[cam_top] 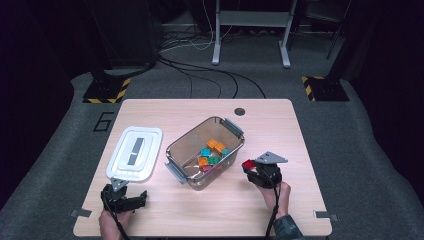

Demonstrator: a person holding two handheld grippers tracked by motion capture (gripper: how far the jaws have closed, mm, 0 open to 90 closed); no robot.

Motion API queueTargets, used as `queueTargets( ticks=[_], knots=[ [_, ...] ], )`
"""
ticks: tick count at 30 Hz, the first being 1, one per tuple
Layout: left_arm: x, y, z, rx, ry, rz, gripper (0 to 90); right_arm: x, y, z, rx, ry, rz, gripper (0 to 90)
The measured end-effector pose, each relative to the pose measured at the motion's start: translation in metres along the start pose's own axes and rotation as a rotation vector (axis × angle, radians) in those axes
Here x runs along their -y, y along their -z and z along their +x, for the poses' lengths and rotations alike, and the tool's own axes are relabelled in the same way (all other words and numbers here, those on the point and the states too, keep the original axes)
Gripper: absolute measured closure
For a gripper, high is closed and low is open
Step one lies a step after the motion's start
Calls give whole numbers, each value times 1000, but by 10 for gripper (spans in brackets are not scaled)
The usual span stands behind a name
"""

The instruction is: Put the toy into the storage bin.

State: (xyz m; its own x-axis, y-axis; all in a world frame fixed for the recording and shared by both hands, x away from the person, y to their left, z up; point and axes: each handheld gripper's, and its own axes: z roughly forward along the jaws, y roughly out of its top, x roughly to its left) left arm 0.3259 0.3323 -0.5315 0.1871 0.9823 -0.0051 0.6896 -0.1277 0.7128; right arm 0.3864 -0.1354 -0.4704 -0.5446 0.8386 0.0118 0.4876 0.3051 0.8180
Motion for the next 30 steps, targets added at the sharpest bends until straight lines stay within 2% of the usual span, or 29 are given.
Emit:
queueTargets(
  ticks=[11,23,30],
  knots=[
    [0,0,0,0,-1,0,0,-22,14,-3,4,20,-36,581],
    [0,0,0,0,0,0,0,-46,30,-6,29,51,-82,581],
    [0,0,0,0,0,0,0,-60,37,-6,21,56,-109,582]
  ],
)
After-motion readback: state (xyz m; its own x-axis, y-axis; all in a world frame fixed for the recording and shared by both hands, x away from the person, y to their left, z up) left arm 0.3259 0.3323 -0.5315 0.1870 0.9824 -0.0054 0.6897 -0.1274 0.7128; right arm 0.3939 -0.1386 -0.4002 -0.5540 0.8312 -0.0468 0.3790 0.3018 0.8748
